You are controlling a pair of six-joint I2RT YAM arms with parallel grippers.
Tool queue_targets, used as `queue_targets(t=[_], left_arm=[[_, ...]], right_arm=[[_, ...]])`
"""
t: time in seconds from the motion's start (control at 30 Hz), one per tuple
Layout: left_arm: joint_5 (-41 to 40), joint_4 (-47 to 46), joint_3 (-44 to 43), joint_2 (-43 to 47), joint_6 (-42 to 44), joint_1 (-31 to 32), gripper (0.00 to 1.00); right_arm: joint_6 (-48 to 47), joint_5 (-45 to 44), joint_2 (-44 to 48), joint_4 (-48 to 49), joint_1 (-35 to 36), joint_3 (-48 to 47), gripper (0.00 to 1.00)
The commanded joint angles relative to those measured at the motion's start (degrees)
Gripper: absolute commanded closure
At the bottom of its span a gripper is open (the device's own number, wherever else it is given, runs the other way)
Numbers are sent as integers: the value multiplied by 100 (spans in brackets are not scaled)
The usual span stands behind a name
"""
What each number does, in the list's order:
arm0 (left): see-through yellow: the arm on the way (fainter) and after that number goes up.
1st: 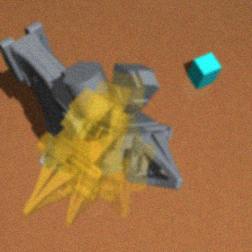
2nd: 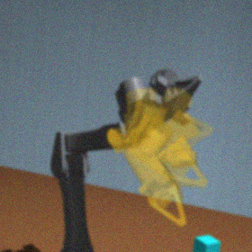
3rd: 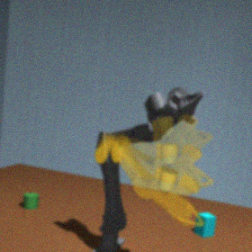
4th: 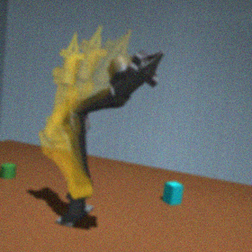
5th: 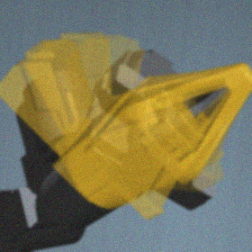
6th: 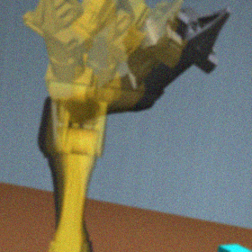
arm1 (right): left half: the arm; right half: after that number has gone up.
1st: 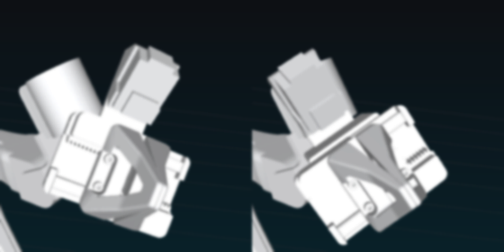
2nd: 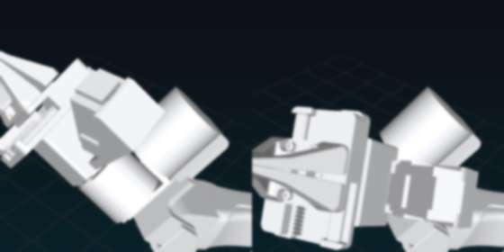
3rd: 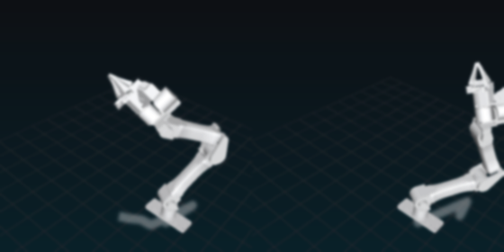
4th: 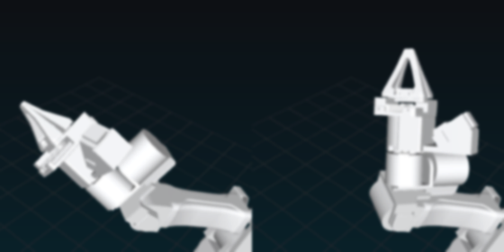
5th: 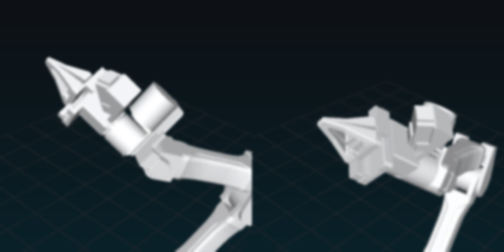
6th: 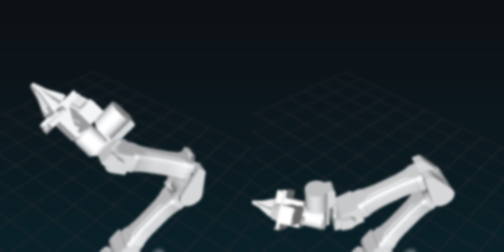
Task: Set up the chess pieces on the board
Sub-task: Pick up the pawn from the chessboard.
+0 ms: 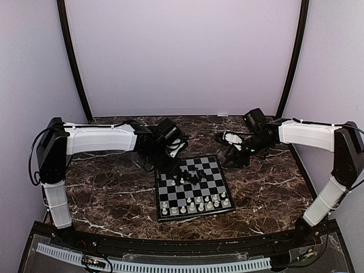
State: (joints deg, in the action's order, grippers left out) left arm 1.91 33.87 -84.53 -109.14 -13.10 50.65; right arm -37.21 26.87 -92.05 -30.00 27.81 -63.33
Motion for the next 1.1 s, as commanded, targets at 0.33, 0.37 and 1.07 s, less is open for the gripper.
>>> queue_targets(t=[0.33, 0.37, 1.07], left_arm=[[160, 313, -211, -301, 110, -99, 79], [156, 322, -201, -310, 113, -99, 82], [333, 253, -38, -437, 43, -100, 83]], right_arm=[[-67, -45, 13, 22, 49, 8, 48], [-67, -50, 12, 23, 49, 13, 48], [-67, -77, -15, 13, 49, 13, 48]])
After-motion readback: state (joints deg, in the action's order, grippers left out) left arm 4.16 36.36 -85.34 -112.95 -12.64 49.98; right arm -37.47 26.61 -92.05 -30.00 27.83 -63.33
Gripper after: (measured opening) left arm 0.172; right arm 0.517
